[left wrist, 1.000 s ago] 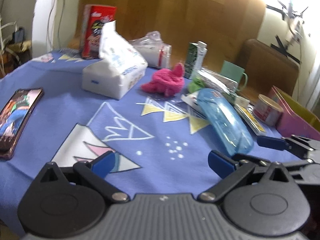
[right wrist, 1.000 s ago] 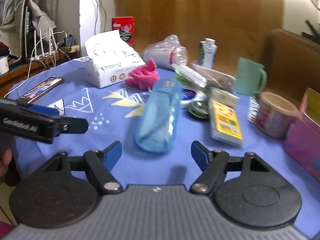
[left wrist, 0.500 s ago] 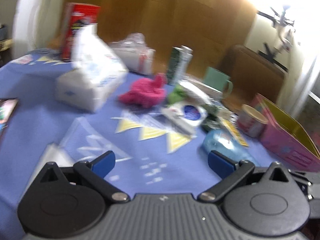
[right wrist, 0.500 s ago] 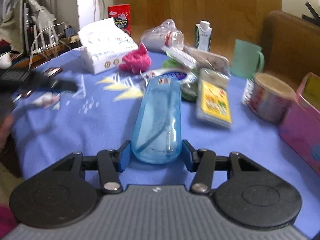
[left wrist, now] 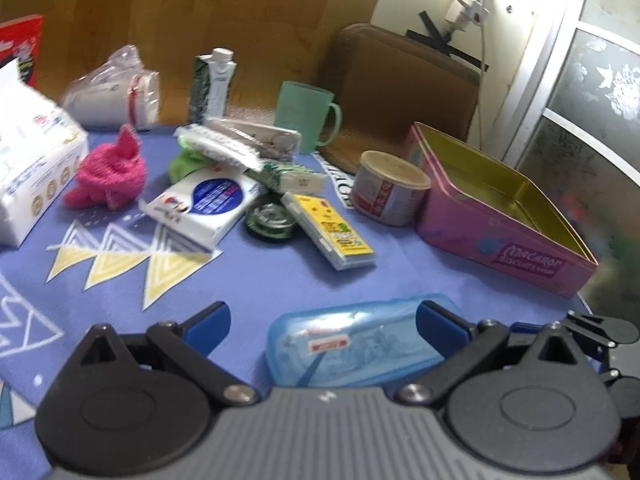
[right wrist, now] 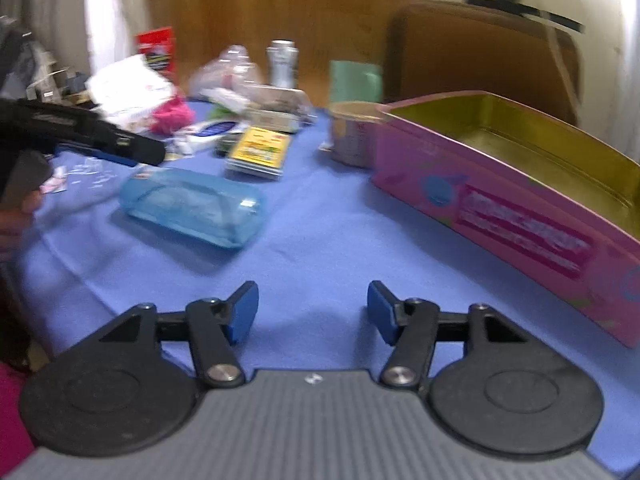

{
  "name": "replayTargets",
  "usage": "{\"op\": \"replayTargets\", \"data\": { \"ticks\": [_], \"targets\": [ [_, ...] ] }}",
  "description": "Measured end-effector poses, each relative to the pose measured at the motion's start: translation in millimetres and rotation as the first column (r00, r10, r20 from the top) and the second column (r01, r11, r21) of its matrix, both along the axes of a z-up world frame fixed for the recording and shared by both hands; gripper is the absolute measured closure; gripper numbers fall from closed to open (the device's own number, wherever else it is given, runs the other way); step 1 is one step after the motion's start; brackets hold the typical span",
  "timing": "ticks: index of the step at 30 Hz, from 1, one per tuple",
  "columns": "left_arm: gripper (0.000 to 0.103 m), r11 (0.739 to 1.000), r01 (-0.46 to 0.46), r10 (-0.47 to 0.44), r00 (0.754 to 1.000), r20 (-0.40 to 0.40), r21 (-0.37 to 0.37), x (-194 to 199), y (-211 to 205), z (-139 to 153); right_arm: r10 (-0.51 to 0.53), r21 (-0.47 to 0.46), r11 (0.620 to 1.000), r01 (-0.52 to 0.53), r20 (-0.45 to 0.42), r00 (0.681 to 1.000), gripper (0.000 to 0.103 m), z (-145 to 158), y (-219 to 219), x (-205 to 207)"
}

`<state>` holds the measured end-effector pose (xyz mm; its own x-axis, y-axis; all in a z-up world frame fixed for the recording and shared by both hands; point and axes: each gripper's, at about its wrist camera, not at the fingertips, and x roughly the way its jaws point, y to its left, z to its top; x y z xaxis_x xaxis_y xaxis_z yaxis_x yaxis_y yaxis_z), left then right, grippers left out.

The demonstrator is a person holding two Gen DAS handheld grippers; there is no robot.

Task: Organize soft objects
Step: 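Close the left tool on the clear blue glasses case and lift it, then carry the case into the pink tin and open the left tool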

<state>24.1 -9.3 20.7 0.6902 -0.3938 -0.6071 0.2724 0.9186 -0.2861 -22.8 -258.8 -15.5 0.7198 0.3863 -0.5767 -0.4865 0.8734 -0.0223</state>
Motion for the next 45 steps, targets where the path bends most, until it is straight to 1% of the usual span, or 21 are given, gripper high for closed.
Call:
{"op": "replayTargets", "data": {
  "ticks": [2,5,7,8,9,10,11,13,15,19,22,27,29,32,36,37,40,42,43,44,45],
  "targets": [
    [0.0,1.0,-0.019,0.019,1.0,-0.012,0.005,-4.0,6.7,-1.2,0.064,-0.01,0.998,-0.064,0.016,0.998,0.032,-0.3,10.2,2.6],
    [0.001,0.999,-0.038,0.039,0.998,-0.052,0.004,-3.0,13.8,-4.4,0.141,-0.022,0.99,-0.14,0.03,0.99,0.03,-0.3,26.6,13.6],
    [0.01,1.0,-0.02,0.019,0.996,-0.084,-0.012,2.7,12.9,-9.5,0.174,-0.03,0.984,-0.173,0.02,0.985,0.03,-2.1,37.7,21.8],
    [0.01,1.0,-0.003,0.0,0.995,-0.1,-0.028,5.7,11.0,-13.2,0.184,-0.039,0.982,-0.183,0.013,0.983,0.03,-4.2,42.1,25.4],
    [0.016,0.998,0.02,-0.027,0.993,-0.111,-0.064,7.9,9.3,-15.4,0.191,-0.048,0.98,-0.191,0.002,0.981,0.031,-7.1,45.4,29.6],
    [0.02,0.996,0.039,-0.048,0.992,-0.113,-0.078,8.7,5.6,-14.3,0.199,-0.032,0.979,-0.199,0.004,0.98,0.031,-7.7,45.0,31.6],
    [0.02,0.997,0.039,-0.045,0.993,-0.11,-0.061,9.0,0.5,-11.2,0.201,-0.022,0.979,-0.201,0.0,0.98,0.037,-6.7,44.0,32.6],
    [0.021,0.997,0.073,-0.075,0.995,-0.07,-0.028,10.4,-13.8,-1.3,0.173,-0.035,0.985,-0.172,0.026,0.985,0.038,-4.3,41.3,29.0],
    [0.021,0.993,0.113,-0.114,0.993,-0.036,-0.023,15.1,-28.7,10.2,0.127,-0.019,0.992,-0.126,0.064,0.99,0.038,1.6,29.4,21.4],
    [0.021,0.978,0.208,-0.208,0.978,0.032,-0.008,34.3,-74.6,34.8,0.011,0.02,1.0,-0.014,0.143,0.99,0.038,20.7,-5.9,15.4],
    [0.021,0.96,0.278,-0.279,0.954,0.112,0.03,51.5,-119.9,48.8,-0.086,0.021,0.996,0.084,0.192,0.978,0.038,31.9,-32.9,19.6],
    [0.019,0.942,0.335,-0.33,0.931,0.159,-0.005,85.4,-176.2,59.5,-0.232,0.029,0.972,0.231,0.24,0.943,0.038,50.1,-75.8,35.9],
    [0.019,0.938,0.346,-0.339,0.927,0.162,-0.015,98.3,-195.5,56.9,-0.27,0.035,0.962,0.27,0.24,0.933,0.038,51.3,-89.2,43.6],
    [0.017,0.937,0.35,-0.344,0.928,0.144,-0.014,113.1,-218.4,47.0,-0.32,0.04,0.947,0.319,0.207,0.924,0.038,48.1,-105.1,57.0],
    [0.015,0.937,0.347,-0.349,0.93,0.112,0.039,119.8,-239.7,28.8,-0.352,0.1,0.936,0.339,0.183,0.918,0.03,43.8,-116.1,54.0],
    [0.013,0.937,0.345,-0.349,0.931,0.109,0.056,119.4,-242.6,25.5,-0.361,0.101,0.932,0.348,0.188,0.913,0.027,44.7,-118.7,53.5],
    [0.011,0.936,0.342,-0.349,0.932,0.096,0.08,118.3,-245.2,17.6,-0.377,0.123,0.925,0.359,0.175,0.91,0.025,43.5,-122.0,51.6],
    [0.01,0.934,0.348,-0.355,0.929,0.101,0.088,116.5,-241.6,13.6,-0.376,0.152,0.922,0.355,0.14,0.916,0.024,42.7,-125.6,52.0],
    [0.01,0.931,0.347,-0.359,0.926,0.117,0.112,113.6,-241.1,12.8,-0.368,0.159,0.923,0.35,0.104,0.924,0.022,41.3,-127.1,53.0],
    [0.009,0.93,0.345,-0.36,0.925,0.124,0.128,111.9,-240.5,13.6,-0.368,0.146,0.923,0.355,0.072,0.927,0.022,38.5,-126.5,54.6],
    [0.008,0.928,0.349,-0.365,0.923,0.121,0.132,110.3,-240.4,13.7,-0.373,0.117,0.925,0.362,0.094,0.923,0.022,37.1,-123.1,52.9]
  ]
}}
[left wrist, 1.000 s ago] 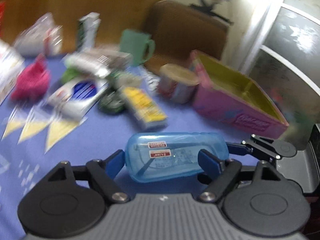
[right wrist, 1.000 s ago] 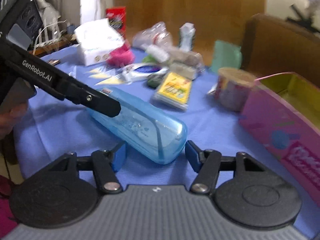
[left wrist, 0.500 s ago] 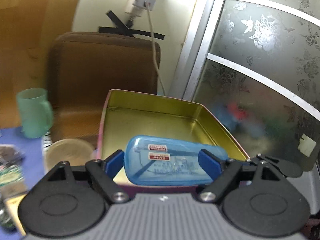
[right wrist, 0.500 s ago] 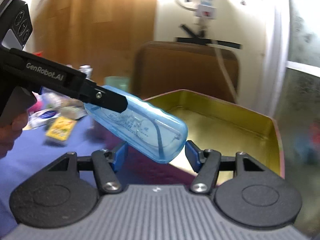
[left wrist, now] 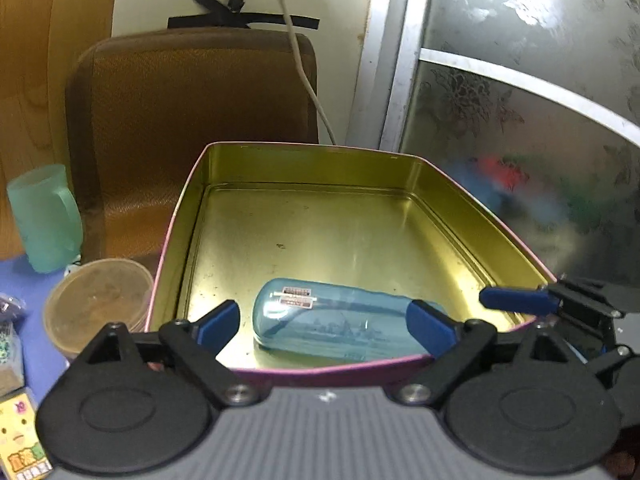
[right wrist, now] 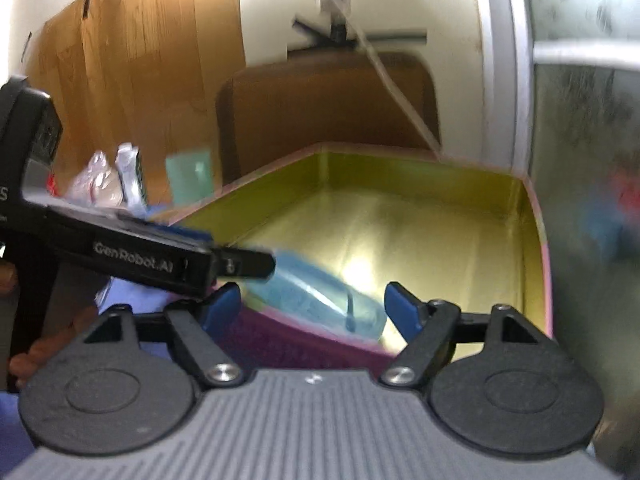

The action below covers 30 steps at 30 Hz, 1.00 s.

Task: Organize soft objects
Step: 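Carry the case into the pink tin and open the left tool, then move the left tool back to the bag of cotton swabs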

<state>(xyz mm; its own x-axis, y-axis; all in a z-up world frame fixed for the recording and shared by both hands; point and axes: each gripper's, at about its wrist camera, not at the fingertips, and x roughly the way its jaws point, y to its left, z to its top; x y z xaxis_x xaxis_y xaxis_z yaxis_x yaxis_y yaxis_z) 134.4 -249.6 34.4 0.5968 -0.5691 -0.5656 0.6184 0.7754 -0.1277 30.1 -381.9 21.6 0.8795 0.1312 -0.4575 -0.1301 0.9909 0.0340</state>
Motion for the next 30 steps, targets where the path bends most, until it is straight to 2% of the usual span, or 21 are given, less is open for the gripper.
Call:
{"op": "replayTargets", "data": {
  "ticks": [4,6,8,10,12,16,18,21,23,25,27,30],
  "targets": [
    [0.011,0.997,0.071,-0.071,0.997,-0.002,-0.003,-8.7,-3.6,1.8,0.004,-0.116,0.993,-0.006,-0.018,1.0,0.022,-0.5,9.9,-6.0],
    [0.012,0.993,0.119,-0.119,0.993,-0.015,-0.018,-15.4,-6.4,2.9,-0.002,-0.224,0.975,-0.01,-0.052,0.999,0.022,-2.7,16.0,-7.0],
    [0.012,0.988,0.152,-0.151,0.988,-0.01,0.003,-24.2,-12.2,2.8,-0.021,-0.309,0.951,-0.007,-0.086,0.996,0.02,-6.3,15.8,-8.7],
    [0.011,0.986,0.168,-0.168,0.986,-0.006,0.013,-30.9,-17.5,1.4,-0.033,-0.329,0.944,-0.01,-0.123,0.992,0.02,-7.9,7.5,-10.3],
    [0.011,0.985,0.175,-0.174,0.985,-0.018,0.004,-34.3,-18.4,1.7,-0.036,-0.309,0.951,-0.014,-0.158,0.987,0.02,-8.2,-4.5,-12.5],
    [0.012,0.983,0.174,-0.177,0.983,-0.055,-0.058,-39.4,-13.1,8.2,-0.042,-0.338,0.941,-0.015,-0.16,0.986,0.02,-5.9,-13.5,-25.8],
    [0.012,0.978,0.196,-0.199,0.979,-0.038,-0.07,-50.2,-11.5,11.1,-0.036,-0.37,0.929,-0.023,-0.151,0.988,0.02,-3.3,-10.4,-33.4],
    [0.012,0.973,0.228,-0.227,0.974,0.016,-0.04,-65.1,-15.7,13.0,-0.04,-0.419,0.908,-0.022,-0.14,0.989,0.019,-3.0,-3.0,-42.2],
    [0.012,0.97,0.241,-0.24,0.97,0.021,-0.036,-69.2,-14.1,16.4,-0.045,-0.427,0.904,-0.012,-0.123,0.991,0.019,-1.2,-0.5,-42.6],
    [0.014,0.967,0.245,-0.245,0.969,0.013,-0.071,-71.4,-3.7,21.7,-0.035,-0.375,0.927,0.009,-0.061,0.997,0.022,6.4,0.0,-47.3],
    [0.013,0.969,0.23,-0.223,0.972,0.079,-0.087,-80.7,17.3,30.0,-0.023,-0.345,0.938,0.032,0.028,0.999,0.022,17.5,6.7,-55.7],
    [0.011,0.976,0.189,-0.171,0.973,0.158,-0.11,-92.9,62.5,39.0,0.042,-0.303,0.953,-0.003,0.122,0.992,0.022,31.0,24.5,-64.2]
  ]
}}
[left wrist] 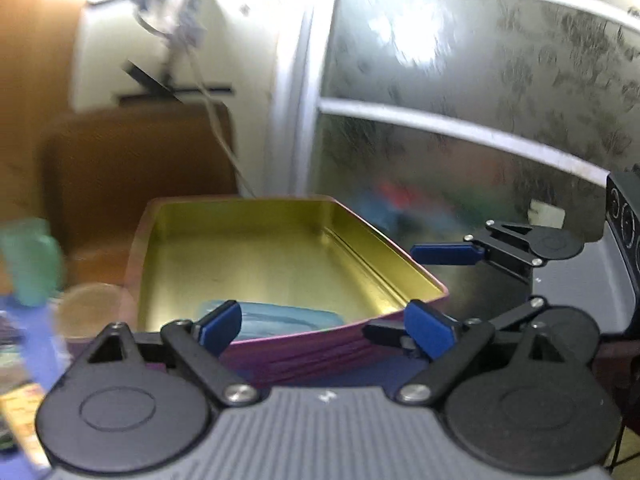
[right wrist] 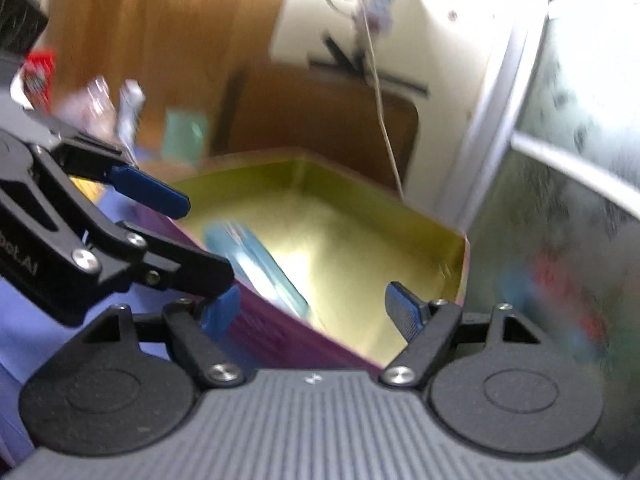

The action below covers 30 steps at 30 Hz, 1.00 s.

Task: Organize soft objects
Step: 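Move the left tool back to the bag of cotton swabs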

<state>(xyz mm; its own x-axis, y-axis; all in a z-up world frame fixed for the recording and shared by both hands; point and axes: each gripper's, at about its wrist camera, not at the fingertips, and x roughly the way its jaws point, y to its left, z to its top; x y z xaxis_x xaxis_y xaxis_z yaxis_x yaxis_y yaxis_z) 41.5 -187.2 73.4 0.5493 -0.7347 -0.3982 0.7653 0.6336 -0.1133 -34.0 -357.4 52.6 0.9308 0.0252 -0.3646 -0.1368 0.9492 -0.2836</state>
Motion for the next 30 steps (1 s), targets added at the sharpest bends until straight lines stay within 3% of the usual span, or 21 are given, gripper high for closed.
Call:
{"op": "replayTargets", "data": {
  "ticks": [3,6,8,10,14,16,18,23,27,28,29,30],
  "targets": [
    [0.007,0.995,-0.085,0.085,0.996,0.012,-0.045,-4.2,60.6,-4.0,0.083,0.005,0.997,-0.083,0.019,0.996,0.025,1.0,27.8,-0.5],
    [0.007,0.969,-0.244,0.244,0.97,-0.001,-0.032,-0.9,119.3,-19.4,0.182,0.058,0.982,-0.18,-0.032,0.983,0.036,-6.7,59.4,15.0],
    [0.007,0.936,-0.351,0.351,0.936,-0.036,-0.013,6.8,155.7,-32.8,0.238,0.095,0.969,-0.23,-0.078,0.968,0.043,-15.9,82.1,32.1],
    [0.007,0.887,-0.461,0.461,0.885,-0.06,0.011,14.1,189.6,-45.4,0.28,0.114,0.957,-0.268,-0.11,0.954,0.047,-23.7,111.0,49.7],
    [0.008,0.793,-0.608,0.609,0.792,-0.032,0.037,23.7,239.8,-60.2,0.359,0.131,0.93,-0.345,-0.116,0.926,0.047,-24.7,171.5,82.4],
    [0.009,0.762,-0.648,0.648,0.76,-0.049,0.024,26.5,257.1,-67.5,0.389,0.129,0.918,-0.374,-0.118,0.914,0.047,-23.9,193.8,102.6],
    [0.012,0.762,-0.646,0.636,0.76,-0.133,-0.046,28.2,274.5,-70.6,0.4,0.101,0.915,-0.389,-0.122,0.908,0.047,-23.0,215.2,124.1],
    [0.012,0.723,-0.674,0.652,0.738,-0.175,-0.149,25.5,292.6,-69.7,0.439,0.006,0.897,-0.442,-0.127,0.89,0.047,-26.4,262.2,156.4],
    [0.012,0.71,-0.683,0.656,0.73,-0.192,-0.174,27.5,297.0,-69.2,0.414,-0.095,0.896,-0.434,-0.171,0.894,0.047,-42.7,291.9,181.9],
    [0.012,0.711,-0.681,0.653,0.732,-0.194,-0.177,27.3,297.4,-69.1,0.409,-0.116,0.895,-0.432,-0.177,0.895,0.054,-46.6,295.6,187.2],
    [0.012,0.71,-0.681,0.652,0.732,-0.195,-0.18,27.0,297.9,-69.0,0.4,-0.134,0.895,-0.426,-0.187,0.898,0.076,-49.7,296.9,190.2],
    [0.012,0.709,-0.681,0.652,0.732,-0.197,-0.184,27.7,298.1,-69.5,0.394,-0.143,0.896,-0.421,-0.184,0.901,0.078,-50.4,295.9,189.9]
  ]
}}
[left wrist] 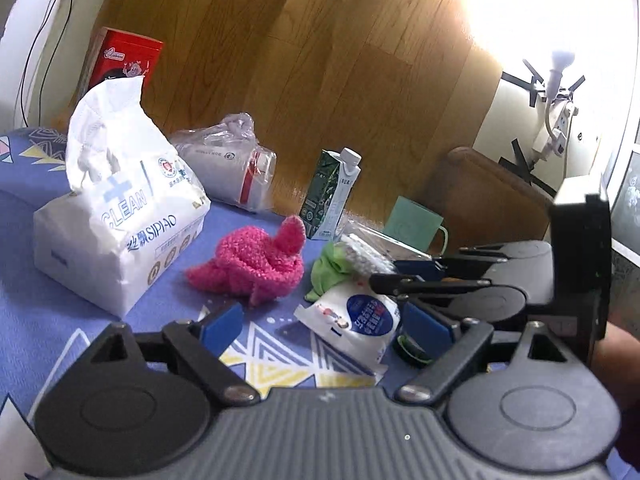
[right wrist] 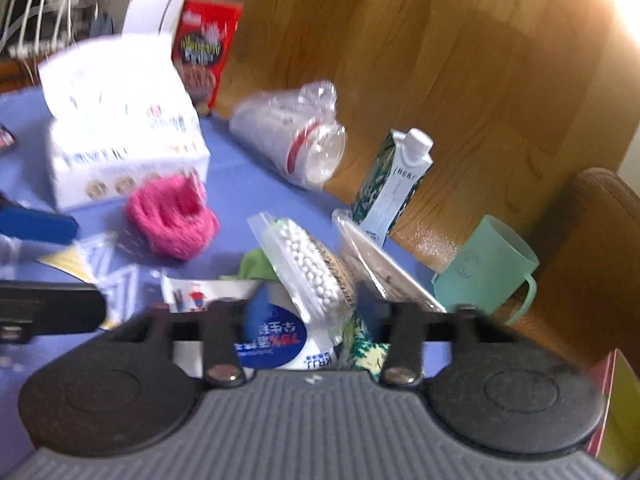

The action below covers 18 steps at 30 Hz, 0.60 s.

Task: Organize soft objects
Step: 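Move the left tool back to the bag of cotton swabs, then close the left tool on the cotton swab bag and lift it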

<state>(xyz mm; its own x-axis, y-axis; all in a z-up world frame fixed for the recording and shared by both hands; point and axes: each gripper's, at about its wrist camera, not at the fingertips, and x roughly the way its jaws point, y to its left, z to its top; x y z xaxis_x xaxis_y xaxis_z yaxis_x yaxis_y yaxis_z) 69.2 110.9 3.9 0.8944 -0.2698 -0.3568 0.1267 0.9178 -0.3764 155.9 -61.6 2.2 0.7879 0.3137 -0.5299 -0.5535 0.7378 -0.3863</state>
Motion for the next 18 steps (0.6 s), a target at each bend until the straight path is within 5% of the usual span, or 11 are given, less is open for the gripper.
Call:
{"op": "replayTargets", "data": {
  "ticks": [7,12,15,18],
  "targets": [
    [0.012,0.998,0.001,-0.001,1.0,0.009,-0.06,-2.1,9.5,-0.4,0.075,0.073,0.994,-0.08,0.066,0.995,0.081,16.6,-46.4,-87.4],
    [0.012,0.997,0.05,-0.05,0.999,-0.003,-0.056,-2.8,3.5,0.1,0.114,-0.019,0.993,-0.114,0.05,0.992,0.078,-6.8,-87.6,-159.0],
    [0.012,0.995,0.092,-0.093,0.995,-0.025,-0.039,-8.2,-7.9,1.6,0.081,-0.028,0.996,-0.08,0.006,0.997,0.042,-21.3,-107.4,-178.3],
    [0.012,0.982,0.172,-0.178,0.982,-0.069,-0.083,-18.8,-22.8,1.9,0.083,0.063,0.995,-0.079,-0.056,0.995,0.035,-21.5,-122.0,-177.5]
  ]
}}
